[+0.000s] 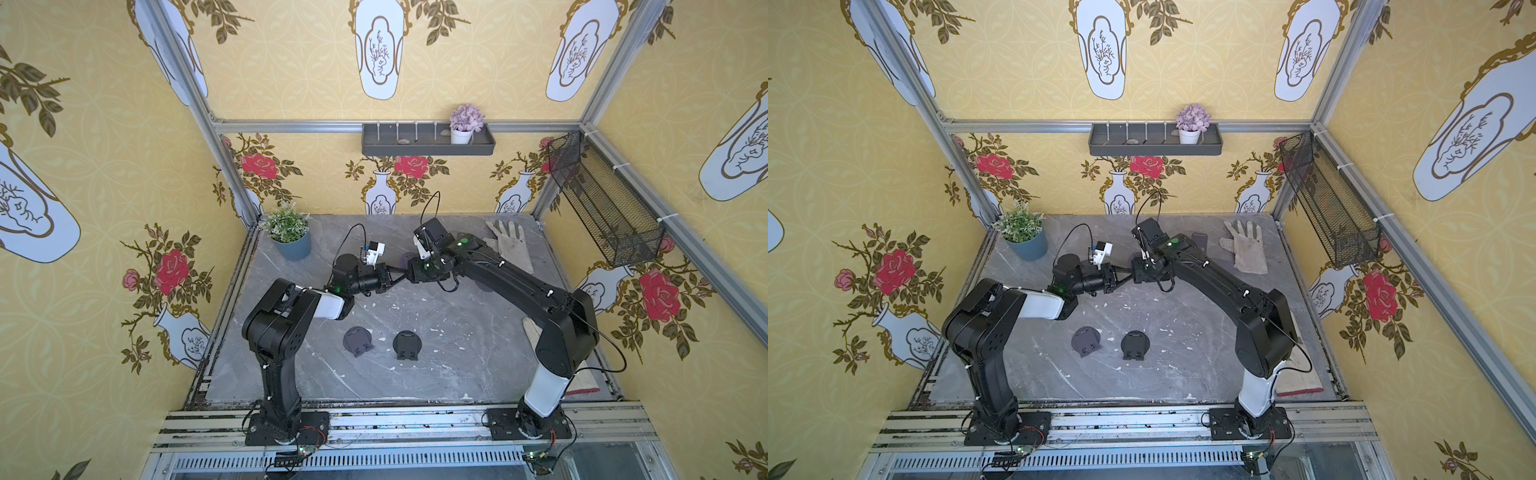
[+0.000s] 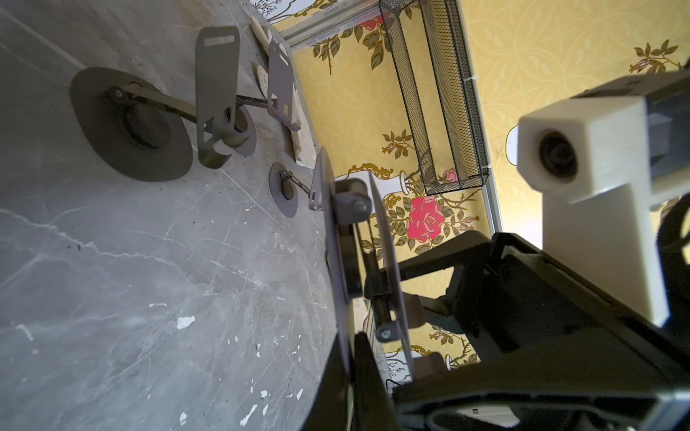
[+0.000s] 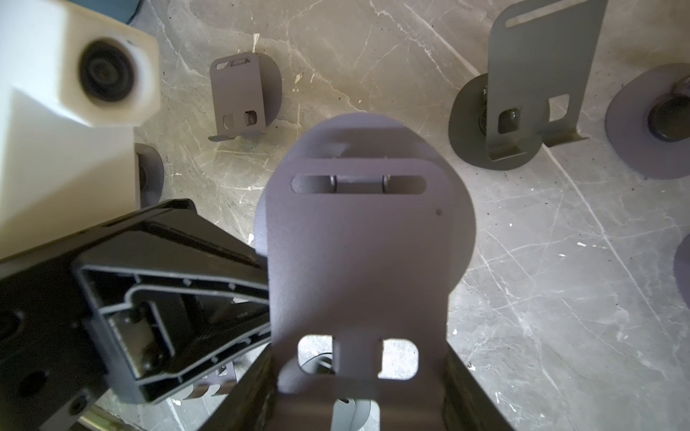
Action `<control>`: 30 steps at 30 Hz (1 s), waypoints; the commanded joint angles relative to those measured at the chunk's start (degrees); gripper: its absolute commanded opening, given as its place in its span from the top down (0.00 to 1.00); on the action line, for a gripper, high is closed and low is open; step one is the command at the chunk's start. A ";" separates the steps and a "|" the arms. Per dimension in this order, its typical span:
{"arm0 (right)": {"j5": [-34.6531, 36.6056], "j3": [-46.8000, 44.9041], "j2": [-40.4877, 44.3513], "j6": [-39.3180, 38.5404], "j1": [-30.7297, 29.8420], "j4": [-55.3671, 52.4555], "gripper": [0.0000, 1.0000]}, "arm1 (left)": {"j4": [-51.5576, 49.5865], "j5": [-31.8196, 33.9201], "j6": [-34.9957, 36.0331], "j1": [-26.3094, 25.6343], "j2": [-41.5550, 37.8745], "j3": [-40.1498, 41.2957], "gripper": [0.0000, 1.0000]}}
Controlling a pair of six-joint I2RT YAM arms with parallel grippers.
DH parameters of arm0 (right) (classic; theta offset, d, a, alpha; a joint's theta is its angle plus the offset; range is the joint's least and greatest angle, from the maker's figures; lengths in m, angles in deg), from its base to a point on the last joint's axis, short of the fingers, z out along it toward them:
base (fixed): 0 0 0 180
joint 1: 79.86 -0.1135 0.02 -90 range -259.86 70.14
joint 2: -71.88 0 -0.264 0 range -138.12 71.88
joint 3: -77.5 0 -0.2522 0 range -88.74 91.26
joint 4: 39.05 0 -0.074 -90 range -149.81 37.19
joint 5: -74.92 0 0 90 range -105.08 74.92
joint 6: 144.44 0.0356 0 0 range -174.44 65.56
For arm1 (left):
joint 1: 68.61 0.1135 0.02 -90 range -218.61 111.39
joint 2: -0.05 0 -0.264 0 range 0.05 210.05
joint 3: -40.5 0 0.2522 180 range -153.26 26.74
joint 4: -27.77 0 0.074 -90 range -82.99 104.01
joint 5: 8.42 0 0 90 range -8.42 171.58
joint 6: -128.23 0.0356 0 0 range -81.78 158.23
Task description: Open the phone stand
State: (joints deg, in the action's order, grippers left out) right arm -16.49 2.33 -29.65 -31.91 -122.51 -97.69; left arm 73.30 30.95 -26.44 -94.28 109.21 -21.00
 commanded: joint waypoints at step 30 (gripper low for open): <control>-4.95 3.32 5.33 -1.78 -0.06 -8.80 0.49 | -53.76 29.81 48.56 -0.06 -12.42 -4.15 1.00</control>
State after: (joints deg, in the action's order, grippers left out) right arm -21.38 4.84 -26.05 -33.46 -122.58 -102.57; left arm 28.91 47.27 20.79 -94.94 96.38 -26.16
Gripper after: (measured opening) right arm 0.577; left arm 0.049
